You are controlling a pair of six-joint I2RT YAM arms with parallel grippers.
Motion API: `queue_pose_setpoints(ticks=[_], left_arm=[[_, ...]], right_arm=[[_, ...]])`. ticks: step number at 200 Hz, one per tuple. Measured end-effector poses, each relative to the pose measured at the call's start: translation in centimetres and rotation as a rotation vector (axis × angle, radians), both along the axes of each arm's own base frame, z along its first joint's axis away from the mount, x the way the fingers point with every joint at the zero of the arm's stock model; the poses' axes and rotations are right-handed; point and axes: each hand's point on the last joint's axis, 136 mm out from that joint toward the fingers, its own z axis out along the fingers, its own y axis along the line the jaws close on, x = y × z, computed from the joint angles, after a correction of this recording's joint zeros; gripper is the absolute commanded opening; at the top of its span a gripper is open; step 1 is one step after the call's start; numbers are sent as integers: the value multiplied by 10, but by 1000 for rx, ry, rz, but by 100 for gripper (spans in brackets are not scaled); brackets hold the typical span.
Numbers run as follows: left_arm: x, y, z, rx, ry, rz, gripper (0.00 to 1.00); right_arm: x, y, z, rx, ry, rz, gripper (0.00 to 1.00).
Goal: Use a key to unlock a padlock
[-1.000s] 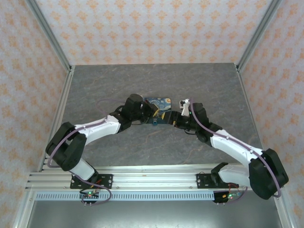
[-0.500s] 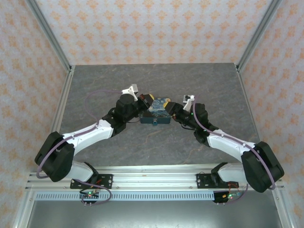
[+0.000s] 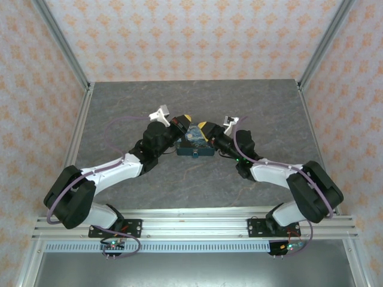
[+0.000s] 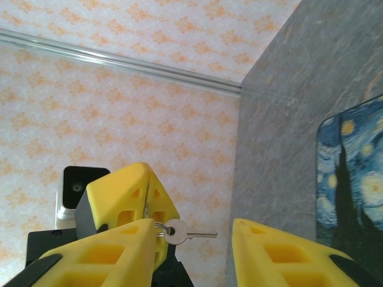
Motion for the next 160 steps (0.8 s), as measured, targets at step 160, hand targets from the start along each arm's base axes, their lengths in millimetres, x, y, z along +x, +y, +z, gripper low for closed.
queue_pose_setpoints(ticks=[160], left_arm=[[1, 2, 3, -34, -1, 16, 0]], right_arm=[[-1, 26, 14, 113, 19, 20, 29]])
